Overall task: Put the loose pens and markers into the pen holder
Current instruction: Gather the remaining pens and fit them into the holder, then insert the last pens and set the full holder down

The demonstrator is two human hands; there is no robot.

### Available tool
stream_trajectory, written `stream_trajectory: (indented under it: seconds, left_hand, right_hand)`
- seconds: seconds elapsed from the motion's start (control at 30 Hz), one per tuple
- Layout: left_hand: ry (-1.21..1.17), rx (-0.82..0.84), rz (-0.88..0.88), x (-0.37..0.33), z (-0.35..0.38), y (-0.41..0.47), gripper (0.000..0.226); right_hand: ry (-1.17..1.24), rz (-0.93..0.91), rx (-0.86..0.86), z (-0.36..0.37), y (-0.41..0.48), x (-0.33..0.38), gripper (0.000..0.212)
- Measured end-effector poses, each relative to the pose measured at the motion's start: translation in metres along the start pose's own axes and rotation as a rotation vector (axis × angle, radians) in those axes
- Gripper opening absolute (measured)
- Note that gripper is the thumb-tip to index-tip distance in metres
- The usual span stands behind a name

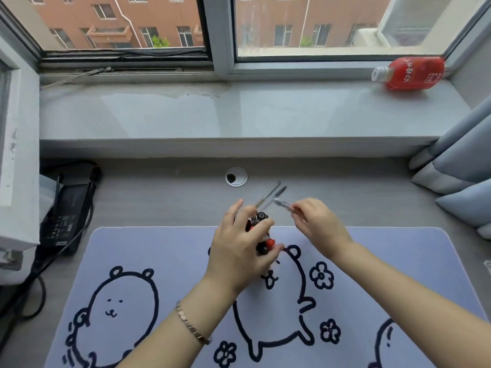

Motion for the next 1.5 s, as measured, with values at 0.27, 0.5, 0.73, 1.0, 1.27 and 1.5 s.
stream_trajectory:
  seconds: [0.27, 0.5, 0.73, 1.0, 1.27, 1.5]
  left_hand:
    - [-0.073, -0.037, -0.088, 0.005, -0.002, 0.006, 0.036]
    - [-0.155, 0.003, -0.176, 0.011, 0.000, 0.005, 0.036]
    - [-0.303, 0.116, -0.210, 0.018, 0.002, 0.012, 0.010]
    - [-0.318, 0.134, -0.172, 0.017, 0.005, 0.010, 0.044]
    - [-0.373, 0.211, -0.094, 0.019, 0.005, 0.007, 0.047]
    - [-0.342, 0.147, -0.100, 0.020, 0.005, 0.004, 0.044]
  right_hand:
    - [0.367, 0.295, -0.100, -0.038, -0.073, -0.022, 0.010]
    - [0.793, 0.208, -0.278, -0.068, -0.094, 0.015, 0.081]
    - [0.913, -0.056, -0.401, -0.049, -0.084, 0.060, 0.077]
    - [0.497, -0.082, -0.315, -0.006, -0.073, 0.074, 0.048]
    - [0.264, -0.131, -0.376, 0.006, -0.087, 0.080, 0.038]
    - [0.371, 0.007, -0.344, -0.034, -0.046, 0.041, 0.038]
Point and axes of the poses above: each hand's wrist, its own y-axis towards the middle knuckle, its own z-axis out of the palm, x = y × z, the point moved 8 cm from there along y, towards the middle knuckle, and after that the axes turned 9 degrees about z, right-handed, at the moved point
